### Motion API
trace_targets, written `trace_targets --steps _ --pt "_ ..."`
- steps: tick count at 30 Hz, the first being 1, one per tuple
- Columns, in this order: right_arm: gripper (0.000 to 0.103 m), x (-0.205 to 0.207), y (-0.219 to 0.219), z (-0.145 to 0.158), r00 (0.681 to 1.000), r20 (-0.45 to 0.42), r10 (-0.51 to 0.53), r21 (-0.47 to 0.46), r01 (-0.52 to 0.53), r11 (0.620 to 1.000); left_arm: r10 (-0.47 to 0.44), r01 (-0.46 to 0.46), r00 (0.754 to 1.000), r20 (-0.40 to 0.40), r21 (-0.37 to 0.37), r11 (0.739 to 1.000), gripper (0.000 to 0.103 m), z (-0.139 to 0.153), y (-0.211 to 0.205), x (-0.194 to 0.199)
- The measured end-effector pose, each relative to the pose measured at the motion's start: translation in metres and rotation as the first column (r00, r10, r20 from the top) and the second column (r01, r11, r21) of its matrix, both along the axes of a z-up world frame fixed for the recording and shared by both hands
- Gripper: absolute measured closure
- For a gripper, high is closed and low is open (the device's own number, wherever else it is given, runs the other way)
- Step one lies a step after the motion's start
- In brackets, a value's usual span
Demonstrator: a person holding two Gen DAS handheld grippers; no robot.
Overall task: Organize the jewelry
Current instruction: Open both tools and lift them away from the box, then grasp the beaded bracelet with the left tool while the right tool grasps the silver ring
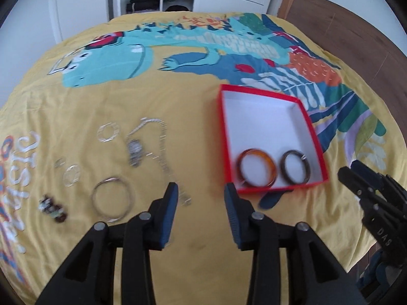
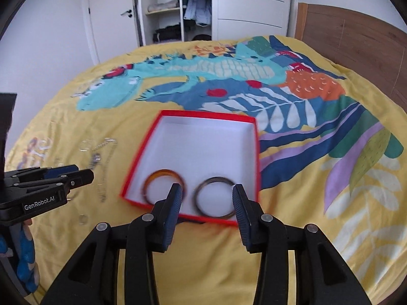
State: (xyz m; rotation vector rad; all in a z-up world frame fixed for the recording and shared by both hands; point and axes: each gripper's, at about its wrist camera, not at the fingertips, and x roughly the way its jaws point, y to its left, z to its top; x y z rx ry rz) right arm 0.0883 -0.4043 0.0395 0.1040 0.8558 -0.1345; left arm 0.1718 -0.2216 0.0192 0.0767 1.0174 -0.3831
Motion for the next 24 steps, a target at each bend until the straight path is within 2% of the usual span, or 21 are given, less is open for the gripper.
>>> trace_targets --steps 2,4,8,14,19,24 --pt "0.062 -0.008 0.019 0.002 1.000 0.008 0.021 0.023 -0.021 1.000 0.031 -0.031 0.999 0.022 0.019 0.999 0.057 0.004 0.033 -0.009" --pt "0.062 -0.013 0.037 0.000 0.999 0.008 0.041 0.044 -0.041 0.998 0.076 -0.077 0.997 0.031 0.035 0.996 0.055 0.006 0.069 -0.018" --pt "0.062 -0.019 0.071 -0.010 0.996 -0.008 0.085 0.084 -0.084 0.993 0.165 -0.166 0.986 0.021 0.057 0.984 0.054 0.002 0.133 -0.032" --pt "0.062 -0.017 0.121 -0.032 0.984 -0.041 0.174 0.131 -0.167 0.977 0.321 -0.318 0.947 -0.023 0.081 0.945 0.054 -0.020 0.215 -0.047" --pt "0.058 -0.005 0.149 -0.055 0.968 -0.077 0.240 0.158 -0.226 0.961 0.398 -0.395 0.915 -0.061 0.064 0.917 0.054 -0.036 0.246 -0.043" --pt "0.056 0.012 0.165 -0.082 0.953 -0.122 0.279 0.177 -0.256 0.950 0.410 -0.411 0.907 -0.098 0.011 0.912 0.048 -0.046 0.244 -0.018"
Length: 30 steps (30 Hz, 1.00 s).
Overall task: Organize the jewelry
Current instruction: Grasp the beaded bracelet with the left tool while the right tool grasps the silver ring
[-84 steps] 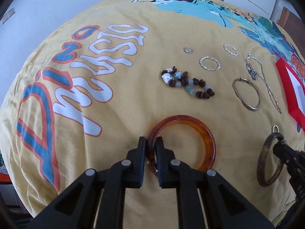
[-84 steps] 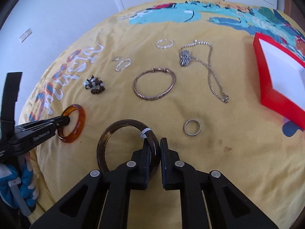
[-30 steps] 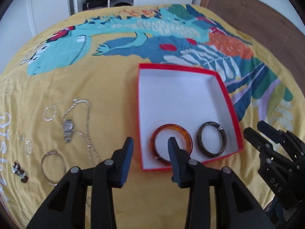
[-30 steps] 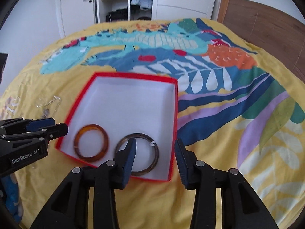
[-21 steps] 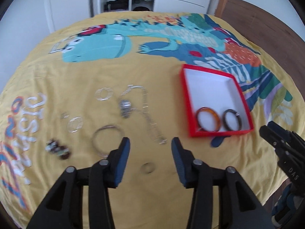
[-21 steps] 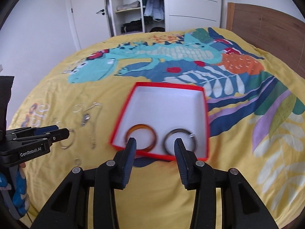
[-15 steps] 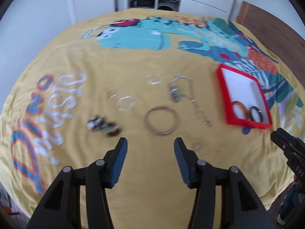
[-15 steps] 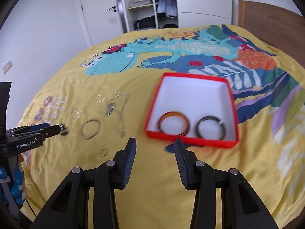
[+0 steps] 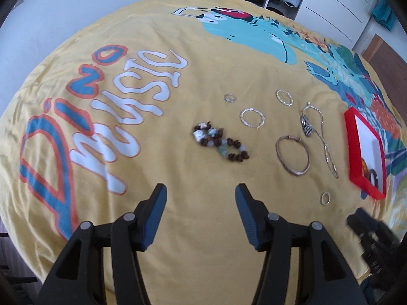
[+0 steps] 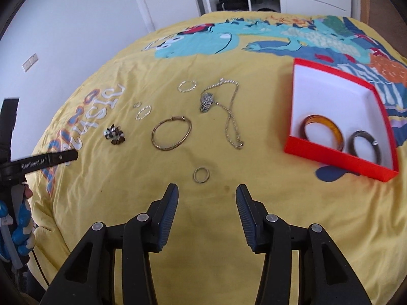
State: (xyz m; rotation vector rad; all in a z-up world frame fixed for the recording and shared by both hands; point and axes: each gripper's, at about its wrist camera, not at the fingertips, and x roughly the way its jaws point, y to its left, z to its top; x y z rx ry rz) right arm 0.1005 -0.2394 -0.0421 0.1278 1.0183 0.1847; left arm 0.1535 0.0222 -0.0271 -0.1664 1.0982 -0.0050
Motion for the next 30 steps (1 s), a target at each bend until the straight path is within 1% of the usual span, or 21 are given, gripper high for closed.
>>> trace_targets --steps 2,6,9,13,16,18,19,20,21,22,23,24,25,26,30 --pt "0.056 0.006 0.003 -0.009 1.000 -0.016 0.009 0.002 -0.009 1.000 0.009 -0.009 1.000 -0.010 -0.034 0.999 0.047 -0.005 -0.004 0.013" --pt "0.056 0.020 0.006 -0.027 0.999 -0.043 0.023 0.012 -0.022 1.000 0.030 -0.032 0.999 -0.031 -0.063 0.998 0.047 -0.017 -0.011 0.039" --pt "0.056 0.029 0.008 -0.037 0.998 -0.054 0.034 0.013 -0.033 0.999 0.052 -0.055 0.997 -0.051 -0.060 0.997 0.047 -0.028 -0.014 0.057" --pt "0.056 0.037 0.011 -0.048 0.997 -0.061 0.047 0.008 -0.046 0.999 0.099 -0.104 0.989 -0.106 -0.044 0.994 0.047 -0.049 -0.016 0.077" --pt "0.056 0.042 0.012 -0.053 0.997 -0.065 0.049 0.007 -0.048 0.999 0.123 -0.126 0.986 -0.115 -0.022 0.992 0.047 -0.060 -0.017 0.084" --pt "0.061 0.044 0.013 -0.054 0.997 -0.058 0.047 0.007 -0.047 0.999 0.125 -0.128 0.986 -0.107 -0.013 0.992 0.047 -0.061 -0.017 0.086" --pt "0.067 0.045 0.012 -0.055 0.997 -0.058 0.047 0.007 -0.047 0.999 0.127 -0.129 0.987 -0.102 -0.009 0.992 0.047 -0.062 -0.017 0.086" --pt "0.070 0.044 0.012 -0.056 0.997 -0.057 0.046 0.009 -0.046 0.999 0.124 -0.125 0.987 -0.098 -0.007 0.992 0.048 -0.062 -0.017 0.086" --pt "0.079 0.044 0.012 -0.057 0.997 -0.059 0.046 0.012 -0.046 0.999 0.120 -0.121 0.988 -0.092 -0.001 0.993 0.048 -0.062 -0.018 0.086" --pt "0.082 0.044 0.011 -0.058 0.997 -0.063 0.047 0.019 -0.046 0.999 0.116 -0.115 0.990 -0.084 0.010 0.993 0.054 -0.061 -0.018 0.085" --pt "0.082 0.042 0.011 -0.058 0.997 -0.062 0.050 0.025 -0.048 0.999 0.112 -0.109 0.991 -0.075 0.033 0.993 0.064 -0.061 -0.020 0.084" --pt "0.082 0.041 0.011 -0.057 0.997 -0.060 0.053 0.028 -0.051 0.998 0.107 -0.104 0.992 -0.067 0.045 0.994 0.069 -0.061 -0.021 0.084" --pt "0.083 0.040 0.011 -0.056 0.997 -0.058 0.054 0.031 -0.052 0.998 0.105 -0.102 0.993 -0.061 0.047 0.994 0.079 -0.060 -0.019 0.082" --pt "0.083 0.038 0.011 -0.054 0.997 -0.054 0.051 0.036 -0.050 0.998 0.103 -0.100 0.993 -0.055 0.047 0.994 0.084 -0.058 -0.016 0.079" --pt "0.083 0.029 0.010 -0.043 0.998 -0.037 0.051 0.058 -0.048 0.997 0.088 -0.087 0.996 -0.031 0.024 0.996 0.085 -0.046 -0.009 0.069"
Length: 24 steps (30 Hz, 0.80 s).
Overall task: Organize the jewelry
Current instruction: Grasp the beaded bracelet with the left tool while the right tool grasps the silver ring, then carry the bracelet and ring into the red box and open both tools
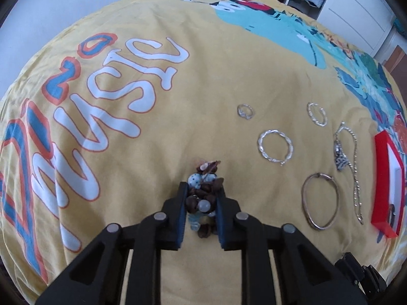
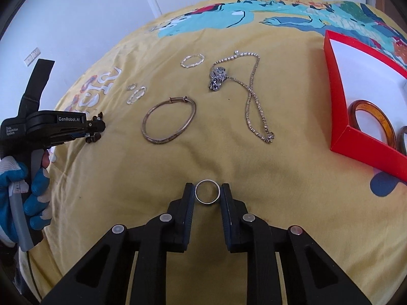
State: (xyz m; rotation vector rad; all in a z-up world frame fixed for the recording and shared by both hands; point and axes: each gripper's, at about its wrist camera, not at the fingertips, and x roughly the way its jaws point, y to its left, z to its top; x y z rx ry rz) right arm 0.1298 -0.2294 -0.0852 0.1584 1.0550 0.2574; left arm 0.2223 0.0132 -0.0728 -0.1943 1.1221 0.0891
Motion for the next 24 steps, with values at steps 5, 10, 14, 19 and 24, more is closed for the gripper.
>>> trace_targets --steps 5,10,14,19,24 --pt "0.083 -0.013 -0.003 0.020 0.999 0.036 -0.008 0.017 0.007 1.000 -0.036 0.037 0.998 0.044 -0.037 0.999 0.086 0.026 0.000 -0.017" --pt "0.083 -0.023 -0.026 0.045 0.995 0.087 -0.048 0.030 0.046 0.998 -0.103 0.110 0.989 0.109 -0.067 0.992 0.086 0.058 -0.021 -0.029" --pt "0.083 -0.024 -0.063 0.065 0.986 0.131 -0.105 0.018 0.103 0.994 -0.168 0.183 0.974 0.154 -0.089 0.979 0.086 0.080 -0.059 -0.028" --pt "0.083 -0.018 -0.125 0.081 0.969 0.167 -0.182 -0.029 0.189 0.982 -0.285 0.310 0.940 0.188 -0.120 0.943 0.086 0.097 -0.128 -0.014" --pt "0.083 0.008 -0.177 0.080 0.955 0.174 -0.239 -0.085 0.257 0.963 -0.417 0.445 0.890 0.185 -0.151 0.883 0.086 0.096 -0.211 0.006"
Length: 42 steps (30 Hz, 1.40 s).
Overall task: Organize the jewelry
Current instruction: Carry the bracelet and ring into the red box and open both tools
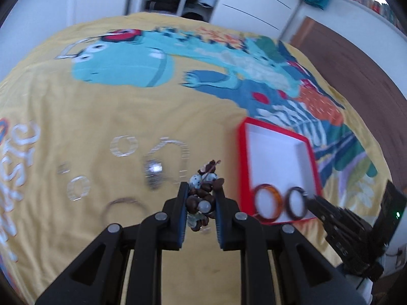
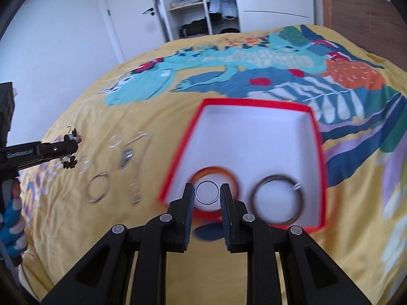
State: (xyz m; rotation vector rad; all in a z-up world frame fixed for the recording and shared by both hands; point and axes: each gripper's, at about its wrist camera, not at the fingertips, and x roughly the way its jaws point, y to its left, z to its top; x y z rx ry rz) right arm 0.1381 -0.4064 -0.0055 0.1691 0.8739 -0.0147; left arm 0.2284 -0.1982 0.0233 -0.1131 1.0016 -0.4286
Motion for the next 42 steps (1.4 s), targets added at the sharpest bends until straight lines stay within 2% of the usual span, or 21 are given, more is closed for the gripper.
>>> trace_targets --steps 5,7,10,14,18,24,28,31,34,36,42 --pt "0.083 0.042 -0.047 -0.016 0.998 -0.040 -0.043 -0.040 0.041 0.998 -0.124 0.125 0.992 -0.022 0.043 0.991 0.086 -0.018 -0.086 0.025" --pt "0.083 0.058 -0.058 -0.024 0.997 -0.060 -0.046 -0.050 0.043 0.998 -0.145 0.148 0.989 -0.037 0.062 0.987 0.086 -0.030 -0.112 0.036" --pt "0.083 0.074 -0.070 -0.040 0.994 -0.099 -0.053 -0.067 0.046 0.997 -0.161 0.167 0.984 -0.073 0.089 0.982 0.086 -0.052 -0.134 0.049" --pt "0.083 0.087 -0.072 -0.062 0.988 -0.152 -0.031 -0.103 0.015 0.995 -0.176 0.188 0.981 -0.085 0.175 0.966 0.085 -0.084 -0.153 0.054" --pt "0.082 0.087 -0.063 -0.072 0.987 -0.160 -0.001 -0.159 -0.025 0.987 -0.187 0.196 0.980 -0.062 0.216 0.956 0.085 -0.094 -0.156 0.051" --pt "0.079 0.078 -0.063 -0.065 0.988 -0.154 -0.023 -0.218 -0.011 0.976 -0.209 0.215 0.977 -0.048 0.212 0.953 0.081 -0.086 -0.152 0.048" --pt "0.073 0.064 -0.066 -0.044 0.992 -0.121 -0.040 -0.221 0.012 0.975 -0.210 0.214 0.977 -0.039 0.169 0.962 0.072 -0.068 -0.142 0.039" --pt "0.072 0.049 -0.065 -0.023 0.995 -0.085 -0.054 -0.212 0.035 0.977 -0.199 0.199 0.980 -0.018 0.119 0.973 0.070 -0.049 -0.128 0.029" --pt "0.072 0.033 -0.057 -0.004 0.997 -0.057 -0.056 -0.191 0.045 0.981 -0.183 0.182 0.983 -0.001 0.088 0.979 0.070 -0.029 -0.105 0.014" --pt "0.072 0.022 -0.048 0.008 0.998 -0.040 -0.048 -0.179 0.040 0.983 -0.173 0.171 0.985 0.009 0.097 0.980 0.070 -0.019 -0.090 0.006" --pt "0.072 -0.017 -0.013 0.044 1.000 0.013 -0.021 -0.111 0.023 0.994 -0.092 0.086 0.995 0.041 0.140 0.986 0.070 0.013 -0.013 -0.028"
